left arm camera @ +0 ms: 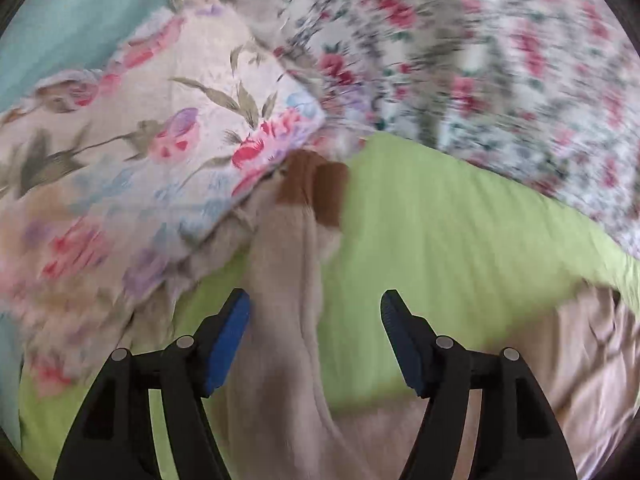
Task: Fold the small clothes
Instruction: 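Grasp the other sleeve cuff with the left tool and fold it across the body, then lay the sleeve down and open the left tool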
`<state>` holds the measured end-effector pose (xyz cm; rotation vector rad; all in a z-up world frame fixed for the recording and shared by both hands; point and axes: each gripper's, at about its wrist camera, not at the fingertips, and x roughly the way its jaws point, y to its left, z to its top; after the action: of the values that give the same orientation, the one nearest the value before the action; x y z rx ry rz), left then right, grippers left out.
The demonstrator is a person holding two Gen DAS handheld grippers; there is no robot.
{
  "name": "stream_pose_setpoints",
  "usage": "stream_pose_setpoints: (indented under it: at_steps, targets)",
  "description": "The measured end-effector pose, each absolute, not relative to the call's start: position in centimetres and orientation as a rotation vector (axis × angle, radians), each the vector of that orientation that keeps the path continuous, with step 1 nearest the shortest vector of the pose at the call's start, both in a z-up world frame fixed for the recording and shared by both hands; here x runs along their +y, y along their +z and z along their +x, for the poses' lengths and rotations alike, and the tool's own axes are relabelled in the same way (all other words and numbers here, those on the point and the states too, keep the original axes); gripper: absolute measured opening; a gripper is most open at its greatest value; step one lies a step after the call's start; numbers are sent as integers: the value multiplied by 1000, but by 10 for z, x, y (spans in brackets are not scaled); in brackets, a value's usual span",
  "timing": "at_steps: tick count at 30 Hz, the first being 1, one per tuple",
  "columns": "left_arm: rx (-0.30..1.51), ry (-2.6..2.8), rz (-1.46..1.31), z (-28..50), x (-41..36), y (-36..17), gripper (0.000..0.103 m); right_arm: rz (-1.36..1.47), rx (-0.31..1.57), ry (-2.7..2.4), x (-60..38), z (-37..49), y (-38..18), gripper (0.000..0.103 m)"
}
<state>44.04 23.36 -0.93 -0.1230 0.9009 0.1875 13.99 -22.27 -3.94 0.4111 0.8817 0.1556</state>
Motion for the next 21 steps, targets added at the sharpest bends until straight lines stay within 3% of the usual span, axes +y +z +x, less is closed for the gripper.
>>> stream_pose_setpoints:
  at_steps: [2,4,6,13,21]
  targets:
    - [918,240,-130,462,247,-17,65,403,889,153,-223,140,-42,45]
    - [938,239,-143,477,255,-27,54,404,898,147,-225,141,-45,45]
    - [963,215,-160,486,260,-35,13,409,911,139,-228,142,-49,45]
    - [822,114,-217,441,239,-2,9,440,881,154,-231,138,-42,45]
    - [680,-128,-207,356,113,43,9,501,843,148,-243,120,-33,45]
